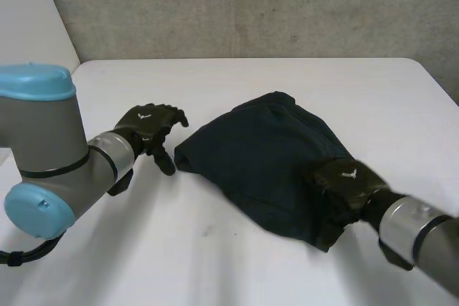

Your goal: Fold the shorts.

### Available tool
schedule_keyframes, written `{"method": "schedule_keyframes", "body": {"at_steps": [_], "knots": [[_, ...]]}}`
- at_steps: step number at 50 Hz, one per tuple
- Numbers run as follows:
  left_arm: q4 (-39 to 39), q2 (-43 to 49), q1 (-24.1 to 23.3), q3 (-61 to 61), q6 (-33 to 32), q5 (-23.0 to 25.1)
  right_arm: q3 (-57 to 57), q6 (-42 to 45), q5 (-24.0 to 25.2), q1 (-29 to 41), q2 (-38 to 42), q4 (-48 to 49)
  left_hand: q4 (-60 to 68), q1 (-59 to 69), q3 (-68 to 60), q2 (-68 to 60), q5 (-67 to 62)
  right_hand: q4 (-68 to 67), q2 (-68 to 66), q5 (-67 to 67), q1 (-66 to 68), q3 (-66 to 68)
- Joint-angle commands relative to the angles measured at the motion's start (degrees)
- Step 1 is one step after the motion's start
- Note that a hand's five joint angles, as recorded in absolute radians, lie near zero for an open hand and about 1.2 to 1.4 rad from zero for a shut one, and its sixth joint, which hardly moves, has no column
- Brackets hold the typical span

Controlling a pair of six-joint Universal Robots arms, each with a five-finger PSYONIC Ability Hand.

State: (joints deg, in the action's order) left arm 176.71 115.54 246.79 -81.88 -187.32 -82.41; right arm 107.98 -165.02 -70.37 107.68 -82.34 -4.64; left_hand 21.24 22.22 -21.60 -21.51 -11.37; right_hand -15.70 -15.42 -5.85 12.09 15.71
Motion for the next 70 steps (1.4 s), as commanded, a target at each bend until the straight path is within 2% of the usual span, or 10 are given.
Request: {"method": "schedule_keyframes", "body": {"at_steps": [1, 9, 16, 22, 26, 34, 50, 55, 61, 70], "knots": [[4.52, 8.12, 1.5, 2.69, -1.65, 2.51, 2.85, 0.13, -9.6, 4.46, 6.31, 10.69, 4.12, 3.14, -3.75, -3.84, -3.99, -5.14, -5.43, -5.0, 8.75, 5.13], [4.43, 13.04, 0.97, 7.26, -1.74, 6.73, 3.64, 0.31, -12.5, 7.19, 10.79, 16.76, 4.29, 3.31, -3.92, -4.01, -4.16, -17.59, -17.87, -17.44, 21.19, 17.58], [4.61, 15.68, 0.01, 10.51, -1.83, 6.65, 2.33, 1.27, -16.99, 7.02, 11.85, 18.17, 7.98, 7.0, -7.61, -7.7, -7.85, -64.28, -64.57, -64.14, 67.89, 64.28], [4.52, 17.0, -1.58, 14.64, -1.74, 6.12, 0.92, 2.68, -17.61, 6.4, 8.08, 17.21, 32.5, 31.52, -32.13, -32.22, -32.37, -64.3, -64.58, -64.15, 67.91, 64.29], [4.17, 17.18, -1.67, 15.96, -1.74, 5.77, -0.83, 4.61, -17.26, 6.31, 2.98, 15.19, 58.71, 57.73, -58.35, -58.44, -58.58, -64.3, -64.58, -64.15, 67.91, 64.29], [1.71, 12.8, -3.86, 15.35, -1.91, 3.31, -10.76, 6.72, -17.08, 5.52, -2.47, 5.61, 58.76, 57.78, -58.4, -58.49, -58.63, -64.3, -64.58, -64.15, 67.91, 64.29], [-8.31, -20.44, -3.43, 10.6, -4.64, -0.3, -36.69, 13.4, -16.9, 3.67, -2.48, -16.54, 58.76, 57.78, -58.4, -58.49, -58.63, -64.3, -64.58, -64.15, 67.91, 64.29], [-11.2, -16.5, -3.43, 10.25, -7.18, -0.47, -40.21, 16.92, -17.6, 4.38, 4.63, -18.39, 58.76, 57.78, -58.4, -58.49, -58.63, -64.3, -64.58, -64.15, 67.91, 64.29], [-15.25, -1.74, -3.43, 12.7, -12.1, -1.87, -41.79, 17.45, -17.34, 4.55, 13.42, -17.69, 58.76, 57.78, -58.4, -58.49, -58.63, -64.3, -64.58, -64.15, 67.91, 64.29], [-12.36, 13.04, -2.2, 29.92, -17.03, -11.19, -46.97, 17.27, -18.75, 4.64, 23.54, -4.87, 58.76, 57.78, -58.4, -58.49, -58.63, -64.3, -64.58, -64.15, 67.91, 64.29]]}}
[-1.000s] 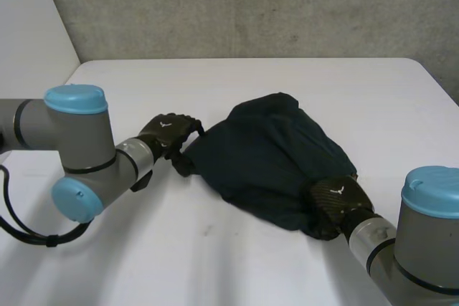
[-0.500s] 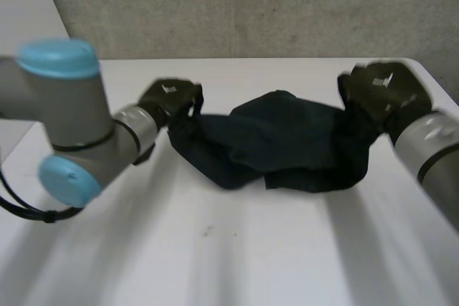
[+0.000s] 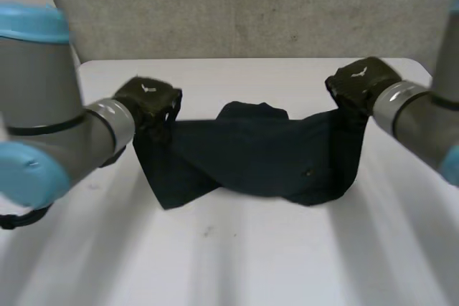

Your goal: Fold the shorts.

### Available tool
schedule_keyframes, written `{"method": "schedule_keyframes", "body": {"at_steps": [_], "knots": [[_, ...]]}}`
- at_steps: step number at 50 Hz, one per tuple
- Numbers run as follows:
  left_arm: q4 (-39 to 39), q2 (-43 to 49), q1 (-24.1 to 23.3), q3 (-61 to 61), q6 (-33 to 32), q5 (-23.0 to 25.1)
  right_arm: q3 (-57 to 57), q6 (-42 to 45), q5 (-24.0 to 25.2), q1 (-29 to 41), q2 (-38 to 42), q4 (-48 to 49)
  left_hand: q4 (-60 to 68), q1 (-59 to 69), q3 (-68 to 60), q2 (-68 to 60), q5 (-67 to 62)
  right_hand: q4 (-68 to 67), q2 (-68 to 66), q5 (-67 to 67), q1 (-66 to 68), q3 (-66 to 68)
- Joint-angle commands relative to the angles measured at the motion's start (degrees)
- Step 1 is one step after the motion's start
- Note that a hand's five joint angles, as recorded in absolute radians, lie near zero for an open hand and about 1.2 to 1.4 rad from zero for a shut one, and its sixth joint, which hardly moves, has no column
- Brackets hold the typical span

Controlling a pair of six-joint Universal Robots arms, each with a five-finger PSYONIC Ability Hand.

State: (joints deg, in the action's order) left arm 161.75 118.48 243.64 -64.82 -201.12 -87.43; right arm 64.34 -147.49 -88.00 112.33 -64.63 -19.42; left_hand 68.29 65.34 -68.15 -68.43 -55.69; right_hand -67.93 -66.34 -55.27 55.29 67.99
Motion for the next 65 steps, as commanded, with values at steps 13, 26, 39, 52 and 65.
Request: {"method": "schedule_keyframes", "body": {"at_steps": [13, 26, 39, 52, 65], "knots": [[31.33, 6.87, -0.53, 31.61, -3.94, -7.05, -12.14, -0.96, -1.56, 0.0, 1.79, 56.4, 11.71, 14.66, -11.85, -11.57, -14.31, -12.07, -13.66, -14.73, 24.71, 12.01], [33.37, -6.33, 0.78, 2.18, -2.17, -6.7, -6.08, -3.33, 1.16, 0.79, 1.26, 36.83, 11.71, 14.66, -11.85, -11.57, -14.31, -12.07, -13.66, -14.73, 24.71, 12.01], [32.93, -6.42, 0.52, -23.76, -2.7, -6.35, 13.78, -3.42, 2.05, 0.61, 4.59, 29.97, 11.71, 14.66, -11.85, -11.57, -14.31, -12.07, -13.66, -14.73, 24.71, 12.01], [9.31, -14.06, -0.27, -32.91, -2.88, -6.61, 22.31, -2.81, 2.31, 0.0, -2.5, 10.14, 11.71, 14.66, -11.85, -11.57, -14.31, -12.07, -13.66, -14.73, 24.71, 12.01], [-3.29, -20.75, -0.98, -37.22, -2.26, -1.34, 27.76, 10.11, 2.31, -0.35, -9.02, -10.2, 11.71, 14.66, -11.85, -11.57, -14.31, -12.07, -13.66, -14.73, 24.71, 12.01]]}}
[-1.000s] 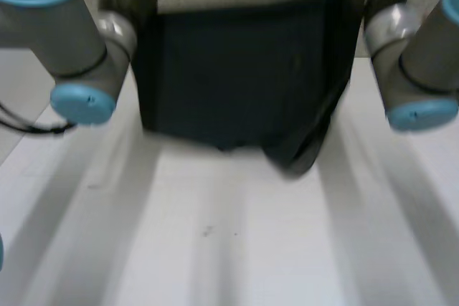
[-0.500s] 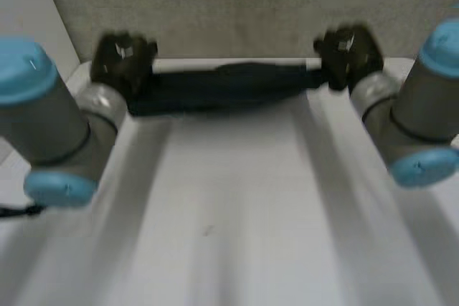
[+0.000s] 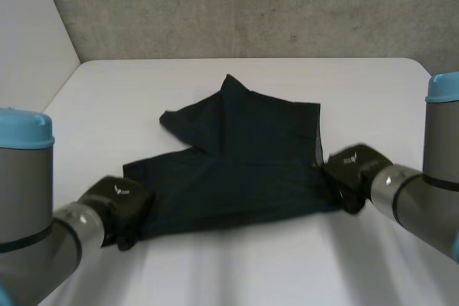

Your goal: Fold the shorts.

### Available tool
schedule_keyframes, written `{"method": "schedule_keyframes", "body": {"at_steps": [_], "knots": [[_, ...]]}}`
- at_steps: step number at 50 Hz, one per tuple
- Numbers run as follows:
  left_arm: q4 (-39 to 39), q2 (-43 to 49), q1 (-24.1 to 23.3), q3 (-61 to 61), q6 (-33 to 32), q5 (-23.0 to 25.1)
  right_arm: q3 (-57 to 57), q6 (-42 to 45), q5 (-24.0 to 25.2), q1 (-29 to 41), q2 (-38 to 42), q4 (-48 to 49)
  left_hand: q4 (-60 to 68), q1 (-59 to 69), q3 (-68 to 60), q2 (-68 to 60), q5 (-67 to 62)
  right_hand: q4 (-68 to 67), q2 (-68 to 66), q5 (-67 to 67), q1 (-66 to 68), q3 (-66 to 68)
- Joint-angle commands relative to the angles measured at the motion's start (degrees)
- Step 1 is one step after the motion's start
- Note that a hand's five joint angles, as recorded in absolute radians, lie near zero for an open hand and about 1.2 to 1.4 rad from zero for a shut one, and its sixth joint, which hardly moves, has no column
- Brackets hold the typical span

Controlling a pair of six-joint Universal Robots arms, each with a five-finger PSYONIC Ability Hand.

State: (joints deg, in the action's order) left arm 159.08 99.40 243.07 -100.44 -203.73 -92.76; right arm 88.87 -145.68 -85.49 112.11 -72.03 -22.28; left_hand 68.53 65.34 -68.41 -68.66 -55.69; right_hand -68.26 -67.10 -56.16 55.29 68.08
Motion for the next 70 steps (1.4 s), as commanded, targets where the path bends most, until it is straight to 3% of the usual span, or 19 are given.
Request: {"method": "schedule_keyframes", "body": {"at_steps": [1, 3, 6, 14, 17, 24, 32, 35, 40, 43, 48, 51, 58, 61, 63, 64, 66, 70], "knots": [[0.34, -1.49, -0.31, -1.43, 0.35, 4.42, 3.5, 8.31, -0.2, -0.14, -1.62, -6.64, 11.47, 14.66, -11.59, -11.34, -14.31, -11.74, -12.9, -13.84, 24.71, 11.92], [3.86, -1.05, -0.23, -0.46, 0.44, 4.86, 4.21, 8.04, -0.46, 0.04, -1.53, -4.1, 5.66, 8.86, -5.78, -5.54, -8.5, -11.74, -12.9, -13.84, 24.71, 11.92], [10.51, 0.44, -0.23, 1.81, -0.08, 4.86, 5.43, 7.95, -0.29, -0.05, -1.44, -1.29, -40.32, -37.13, 40.21, 40.45, 37.49, -11.74, -12.9, -13.84, 24.71, 11.92], [25.47, 9.39, 2.4, 11.12, -0.17, 5.04, 7.02, 7.43, -0.2, 0.21, -1.36, 2.23, -39.98, -36.79, 39.87, 40.11, 37.15, -11.74, -12.9, -13.84, 24.71, 11.92], [27.33, 13.27, 3.55, 14.82, -0.17, 5.3, 7.28, 6.99, -0.2, 0.3, -1.35, 3.38, -37.46, -34.27, 37.34, 37.59, 34.63, -11.74, -12.9, -13.84, 24.71, 11.92], [26.2, 27.85, 4.17, 29.06, -0.08, 8.46, 7.9, 6.46, -0.2, 0.48, -1.18, 5.84, -32.08, -28.88, 31.96, 32.2, 29.24, -11.74, -12.9, -13.84, 24.71, 11.92], [18.46, 40.78, 5.05, 42.33, -0.26, 11.46, 7.99, 4.79, -0.2, 0.13, -1.18, 7.95, -28.89, -25.7, 28.77, 29.02, 26.05, -11.74, -12.9, -13.84, 24.71, 11.92], [16.97, 44.03, 5.13, 46.03, -0.44, 11.46, 8.08, 4.44, -0.2, 0.12, -1.18, 8.3, -19.51, -16.32, 19.39, 19.64, 16.67, -11.74, -12.9, -13.84, 24.71, 11.92], [16.61, 46.85, 5.14, 49.11, -1.66, 9.62, 8.08, 4.09, -0.29, -0.05, -1.09, 8.57, 11.4, 14.59, -11.52, -11.27, -14.24, -11.74, -12.9, -13.84, 24.71, 11.92], [16.7, 46.59, 4.87, 48.94, -3.42, 5.76, 8.08, 4.09, -0.29, -0.05, -1.09, 8.83, 11.47, 14.66, -11.59, -11.34, -14.31, -11.74, -12.9, -13.84, 24.71, 11.92], [17.23, 43.18, 4.08, 45.7, -5.97, -10.21, 7.99, 4.09, -0.38, 0.12, -1.18, 9.01, 11.47, 14.66, -11.59, -11.34, -14.31, -11.74, -12.9, -13.84, 24.71, 11.92], [17.67, 40.45, 3.21, 42.88, -5.8, -13.68, 7.99, 4.09, -0.38, 0.21, -1.18, 9.01, 11.47, 14.66, -11.59, -11.34, -14.31, -11.74, -12.9, -13.84, 24.71, 11.92], [19.6, 37.89, -1.98, 38.22, -5.8, -13.24, 7.9, 4.09, -0.38, 0.74, -1.0, 9.18, 11.47, 14.66, -11.59, -11.34, -14.31, -11.74, -12.9, -13.84, 24.71, 11.92], [19.34, 37.28, -2.86, 37.77, -5.89, -12.98, 7.9, 4.09, -0.47, 0.65, -1.0, 9.45, -9.29, -6.1, 9.17, 9.42, 6.45, -11.74, -12.9, -13.84, 24.71, 11.92], [19.34, 36.31, -2.69, 37.86, -5.97, -12.54, 7.9, 4.09, -0.47, 0.22, -1.0, 9.45, -30.62, -27.43, 30.5, 30.74, 27.78, -11.74, -12.9, -13.84, 24.71, 11.92], [19.34, 36.05, -2.6, 38.21, -5.97, -12.02, 7.9, 4.09, -0.47, 0.21, -1.0, 9.45, -34.06, -30.87, 33.94, 34.19, 31.22, -11.74, -12.9, -13.84, 24.71, 11.92], [19.51, 35.69, -2.07, 38.74, -5.97, -10.18, 7.9, 4.09, -0.38, 0.13, -1.0, 9.45, -35.77, -32.58, 35.65, 35.9, 32.94, -11.74, -12.9, -13.84, 24.71, 11.92], [19.69, 35.43, 1.78, 42.51, -5.71, 0.78, 7.81, 4.09, -0.29, -0.05, -1.0, 9.54, -35.27, -32.08, 35.15, 35.4, 32.44, -11.74, -12.9, -13.84, 24.71, 11.92]]}}
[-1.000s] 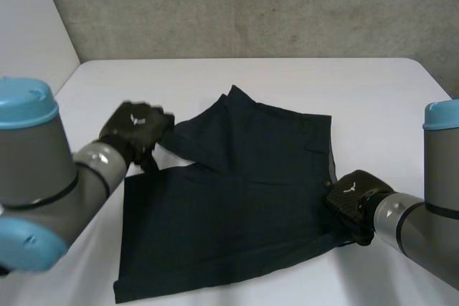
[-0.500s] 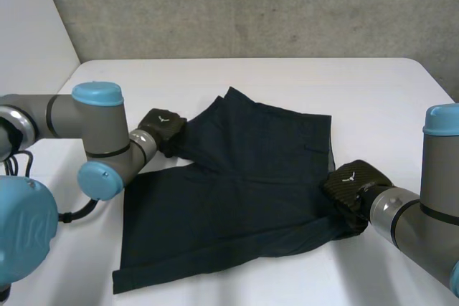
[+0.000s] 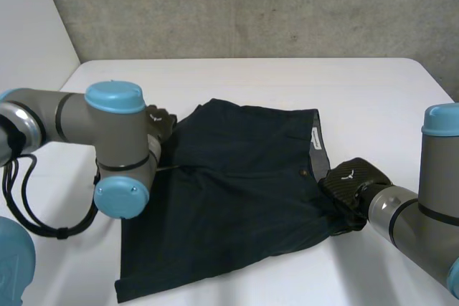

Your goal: Fold the shorts.

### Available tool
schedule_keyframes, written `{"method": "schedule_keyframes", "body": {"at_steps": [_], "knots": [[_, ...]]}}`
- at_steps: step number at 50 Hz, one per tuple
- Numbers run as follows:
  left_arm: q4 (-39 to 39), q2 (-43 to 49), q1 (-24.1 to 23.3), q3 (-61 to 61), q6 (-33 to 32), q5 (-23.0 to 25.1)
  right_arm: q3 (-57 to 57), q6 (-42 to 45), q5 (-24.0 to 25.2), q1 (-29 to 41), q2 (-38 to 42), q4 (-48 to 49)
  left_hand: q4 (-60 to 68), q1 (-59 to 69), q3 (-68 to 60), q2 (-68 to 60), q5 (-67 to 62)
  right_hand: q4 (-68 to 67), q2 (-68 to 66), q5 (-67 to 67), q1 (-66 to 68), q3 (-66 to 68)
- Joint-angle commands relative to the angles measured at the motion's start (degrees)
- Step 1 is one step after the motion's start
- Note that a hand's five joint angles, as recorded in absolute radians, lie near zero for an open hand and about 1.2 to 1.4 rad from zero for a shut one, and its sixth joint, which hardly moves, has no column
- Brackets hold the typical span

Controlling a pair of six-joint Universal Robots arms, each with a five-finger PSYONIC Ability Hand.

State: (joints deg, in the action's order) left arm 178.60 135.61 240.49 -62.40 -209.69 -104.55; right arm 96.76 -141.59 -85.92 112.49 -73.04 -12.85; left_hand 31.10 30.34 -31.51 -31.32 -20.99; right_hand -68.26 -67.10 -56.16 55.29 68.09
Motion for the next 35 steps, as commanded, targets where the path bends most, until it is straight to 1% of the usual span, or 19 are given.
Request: {"method": "schedule_keyframes", "body": {"at_steps": [1, 3, 4, 5, 7, 8, 13, 15, 19, 24, 30, 35], "knots": [[0.16, -0.7, 5.42, 5.35, 0.33, 14.62, -0.08, 0.0, 0.14, -0.43, 0.0, 0.2, 2.66, 3.42, -2.25, -2.44, -2.77, -11.74, -12.9, -13.84, 24.71, 11.91], [0.17, -0.26, 7.09, 6.93, 0.42, 17.44, -0.08, 0.0, 0.14, -0.43, 0.0, 0.2, 2.83, 3.6, -2.42, -2.61, -2.94, -11.74, -12.9, -13.84, 24.71, 11.91], [0.16, 0.27, 8.67, 9.29, 0.77, 19.89, 0.0, 0.0, 0.14, -0.43, 0.0, 0.2, 3.0, 3.76, -2.59, -2.78, -3.11, -11.74, -12.9, -13.84, 24.71, 11.91], [0.16, 0.88, 9.03, 10.62, 1.12, 20.87, -0.08, 0.0, 0.14, -0.43, 0.0, 0.2, 3.0, 3.76, -2.59, -2.78, -3.11, -11.74, -12.9, -13.84, 24.71, 11.91], [0.16, 3.07, 10.17, 13.34, 2.17, 22.11, 0.0, 0.0, 0.14, -0.43, 0.09, 0.28, 3.84, 4.6, -3.42, -3.62, -3.95, -11.74, -12.9, -13.84, 24.71, 11.91], [-0.18, 5.78, 11.13, 16.49, 3.48, 22.81, -0.08, 0.0, 0.22, -0.43, 0.18, 0.37, 4.51, 5.27, -4.09, -4.29, -4.62, -11.74, -12.9, -13.84, 24.71, 11.91], [-2.64, 12.39, 12.29, 25.3, 5.25, 24.74, -0.08, 0.0, 0.14, -0.43, 0.27, 1.95, 5.35, 6.12, -4.94, -5.13, -5.46, -11.74, -12.9, -13.84, 24.71, 11.91], [-4.22, 15.11, 12.64, 27.75, 5.34, 26.41, -0.08, 0.0, 0.14, -0.6, 0.35, 2.3, 5.35, 6.12, -4.94, -5.13, -5.47, -11.74, -12.9, -13.84, 24.71, 11.91], [-5.63, 17.23, 12.73, 28.74, 5.34, 27.82, -0.08, 0.0, 0.14, -1.4, 0.27, 2.39, 5.35, 6.12, -4.94, -5.13, -5.47, -11.74, -12.9, -13.84, 24.71, 11.91], [-7.3, 17.32, 12.2, 27.25, 5.34, 28.0, -0.08, 0.0, 0.22, -1.57, 0.36, 2.48, 5.35, 6.12, -4.94, -5.13, -5.47, -11.74, -12.9, -13.84, 24.71, 11.91], [-7.57, 17.32, 12.29, 26.71, 5.34, 28.35, -0.08, 0.0, 0.14, -1.48, 0.35, 2.92, 5.02, 5.78, -4.61, -4.8, -5.13, -11.74, -12.9, -13.84, 24.71, 11.91], [-8.1, 17.67, 12.11, 26.63, 5.61, 31.07, 0.0, 0.0, 0.14, -1.48, 0.27, 2.92, 5.02, 5.78, -4.61, -4.8, -5.13, -11.74, -12.9, -13.84, 24.71, 11.91]]}}
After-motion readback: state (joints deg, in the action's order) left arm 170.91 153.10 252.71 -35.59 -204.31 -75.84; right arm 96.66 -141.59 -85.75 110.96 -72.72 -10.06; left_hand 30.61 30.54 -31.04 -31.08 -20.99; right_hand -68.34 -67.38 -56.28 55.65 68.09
